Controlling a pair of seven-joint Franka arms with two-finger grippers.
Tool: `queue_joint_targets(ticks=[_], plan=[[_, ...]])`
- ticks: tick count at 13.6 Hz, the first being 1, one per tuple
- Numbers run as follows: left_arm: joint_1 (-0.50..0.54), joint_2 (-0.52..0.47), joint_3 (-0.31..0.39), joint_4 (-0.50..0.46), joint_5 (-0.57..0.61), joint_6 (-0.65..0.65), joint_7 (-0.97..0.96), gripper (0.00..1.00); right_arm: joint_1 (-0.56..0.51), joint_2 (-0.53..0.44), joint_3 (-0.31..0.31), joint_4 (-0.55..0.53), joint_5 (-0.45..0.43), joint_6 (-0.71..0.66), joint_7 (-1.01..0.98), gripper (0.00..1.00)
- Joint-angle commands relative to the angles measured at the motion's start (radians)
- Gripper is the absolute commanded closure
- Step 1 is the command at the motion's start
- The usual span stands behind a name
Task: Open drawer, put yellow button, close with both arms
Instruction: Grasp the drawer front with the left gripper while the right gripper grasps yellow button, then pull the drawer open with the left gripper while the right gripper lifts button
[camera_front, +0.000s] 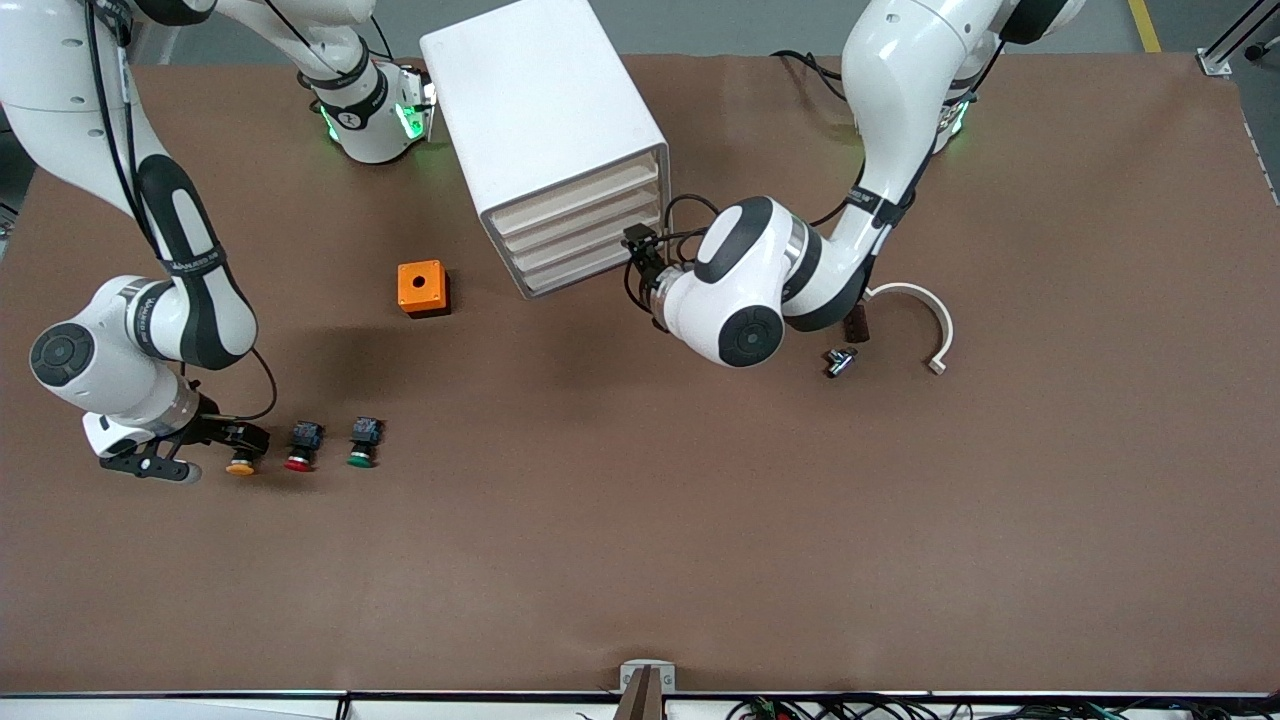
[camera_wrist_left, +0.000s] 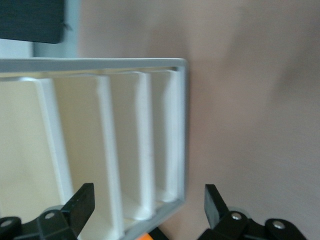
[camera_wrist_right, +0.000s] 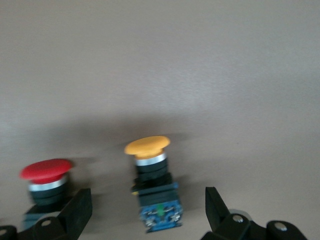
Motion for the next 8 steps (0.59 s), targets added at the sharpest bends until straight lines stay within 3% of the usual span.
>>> queue_joint_targets(ticks=[1,2,4,5,7,8], plan=[[0.001,0.021,-0.005,0.017,-0.101,-0.068,-0.030,0.26,-0.021,0.024,0.013,0.001,-0.004,0.020,-0.017,0.00],[-0.014,0.022,-0.011,0.017,-0.125,-0.073,-0.030,0.32,-0.021,0.029,0.015,0.001,-0.004,0.022,-0.017,0.00],[-0.041,0.030,-0.011,0.017,-0.152,-0.074,-0.041,0.32,-0.021,0.038,0.015,-0.005,-0.004,0.022,-0.017,0.00],[-0.047,0.032,-0.011,0.015,-0.165,-0.074,-0.047,0.32,-0.022,0.038,0.015,-0.014,-0.004,0.022,-0.018,0.11],[-0.070,0.039,-0.011,0.015,-0.185,-0.074,-0.053,0.32,-0.019,0.037,0.015,-0.016,-0.004,0.009,-0.027,0.97],[-0.080,0.044,-0.011,0.015,-0.185,-0.074,-0.054,0.32,-0.019,0.037,0.015,-0.016,-0.004,0.006,-0.032,1.00]])
